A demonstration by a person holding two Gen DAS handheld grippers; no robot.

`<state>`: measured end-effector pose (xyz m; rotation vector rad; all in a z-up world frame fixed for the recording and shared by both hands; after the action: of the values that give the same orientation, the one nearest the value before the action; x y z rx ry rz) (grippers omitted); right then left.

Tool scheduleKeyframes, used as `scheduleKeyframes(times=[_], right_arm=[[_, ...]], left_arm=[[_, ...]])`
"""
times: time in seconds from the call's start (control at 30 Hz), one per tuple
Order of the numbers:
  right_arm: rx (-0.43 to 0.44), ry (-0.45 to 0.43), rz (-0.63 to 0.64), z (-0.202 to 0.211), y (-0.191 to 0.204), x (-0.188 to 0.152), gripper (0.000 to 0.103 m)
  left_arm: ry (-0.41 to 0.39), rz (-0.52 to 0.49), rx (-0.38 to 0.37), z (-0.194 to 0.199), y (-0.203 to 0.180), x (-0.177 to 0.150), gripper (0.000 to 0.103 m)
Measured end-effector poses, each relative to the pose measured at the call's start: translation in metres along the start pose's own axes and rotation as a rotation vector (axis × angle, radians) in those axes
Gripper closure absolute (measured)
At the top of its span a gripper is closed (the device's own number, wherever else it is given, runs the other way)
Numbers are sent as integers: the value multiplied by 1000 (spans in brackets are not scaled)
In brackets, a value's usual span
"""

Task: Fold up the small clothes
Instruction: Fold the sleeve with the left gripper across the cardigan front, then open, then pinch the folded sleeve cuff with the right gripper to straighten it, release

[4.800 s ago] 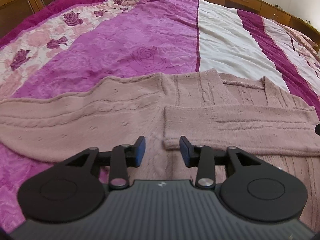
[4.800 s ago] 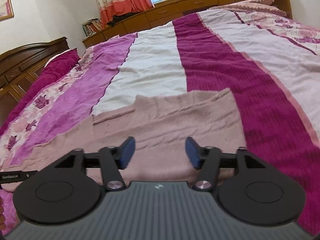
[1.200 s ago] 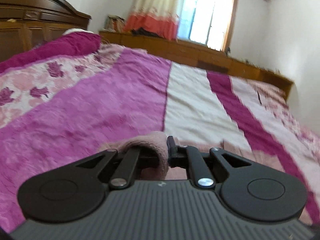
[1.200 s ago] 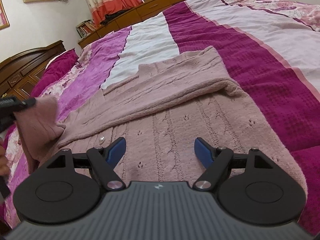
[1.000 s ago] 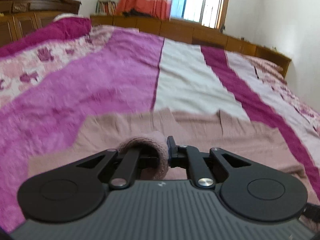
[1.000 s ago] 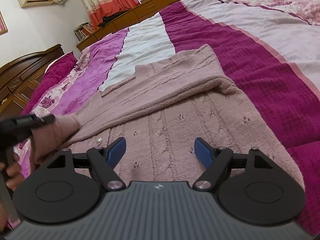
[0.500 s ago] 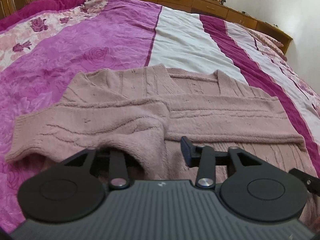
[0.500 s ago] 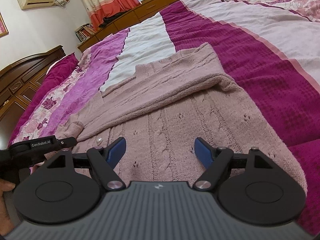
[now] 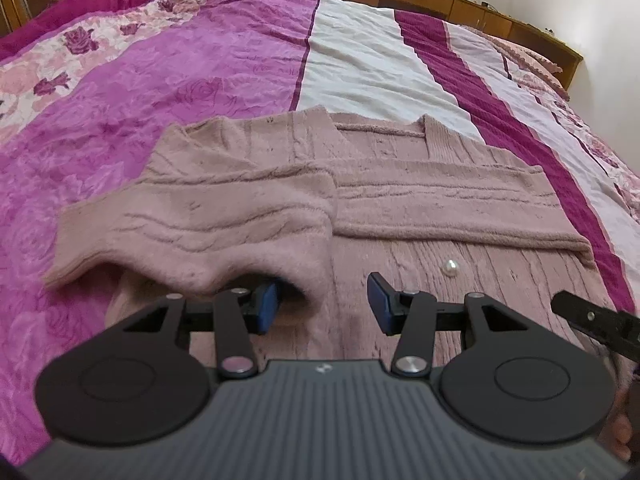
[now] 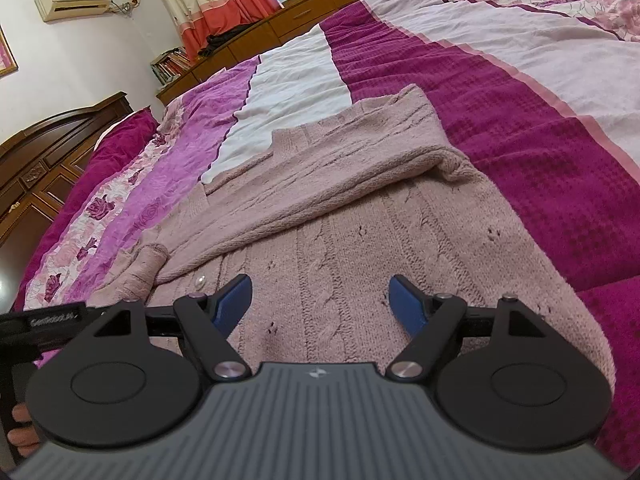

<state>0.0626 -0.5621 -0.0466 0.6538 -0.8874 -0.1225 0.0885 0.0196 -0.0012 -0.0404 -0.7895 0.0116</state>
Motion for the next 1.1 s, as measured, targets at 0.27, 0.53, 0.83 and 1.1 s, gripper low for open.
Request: scheduleKeyframes(times=[0.27, 0.53, 0.83, 1.1], right_arm=[[7, 22, 6, -6, 7, -1, 22], [96, 105, 8, -28, 41, 11, 22], [223, 243, 0, -80, 103, 25, 22], [275, 375, 2, -139, 151, 27, 24]], left_arm=[[-19, -9, 59, 21, 24, -8, 54], [-33, 42, 138, 30, 67, -10, 54], [-19, 95, 227, 20, 105, -15, 54], [-22, 105, 259, -1, 114, -8, 54]])
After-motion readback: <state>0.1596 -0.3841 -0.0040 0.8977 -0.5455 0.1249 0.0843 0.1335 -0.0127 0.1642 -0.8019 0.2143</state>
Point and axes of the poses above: each gripper's, at about its wrist camera, not at the fingertips, and z roughly against the way its jaws point, y to its left, x to its top, the point moved 7 cm from there along -z, roughly the way its jaws point, and after that the axes turned 10 degrees about x, right-handed, at the moved point
